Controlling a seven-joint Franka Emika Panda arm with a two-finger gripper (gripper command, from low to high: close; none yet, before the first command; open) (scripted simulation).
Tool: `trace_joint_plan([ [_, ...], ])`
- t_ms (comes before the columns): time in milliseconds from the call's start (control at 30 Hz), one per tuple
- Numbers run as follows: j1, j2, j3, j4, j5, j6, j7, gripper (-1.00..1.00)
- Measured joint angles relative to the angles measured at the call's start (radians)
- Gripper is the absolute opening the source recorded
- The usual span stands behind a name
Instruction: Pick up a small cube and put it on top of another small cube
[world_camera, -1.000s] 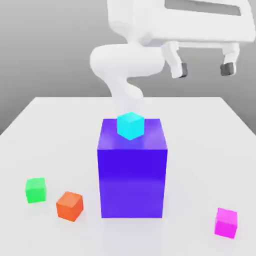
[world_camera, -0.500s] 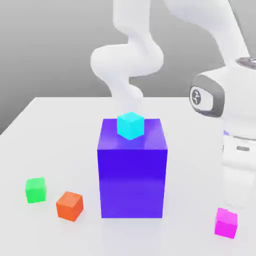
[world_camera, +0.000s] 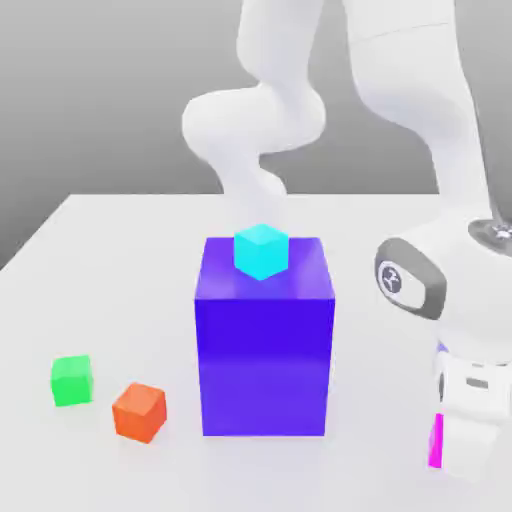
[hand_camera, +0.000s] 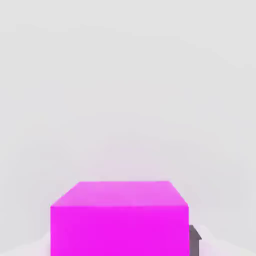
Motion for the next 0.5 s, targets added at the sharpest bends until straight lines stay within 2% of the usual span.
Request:
trace_joint_plan([
  [100,-0.029,-0.091,-0.016,-0.026,0.021,-0.062,0.016,-1.0],
  [400,-0.212,-0.239,-0.303,-0.133,0.026,-0.091,0.313,-1.0],
  [500,-0.319,-0.284,-0.393,-0.169,0.018,-0.098,0.423,-1.0],
])
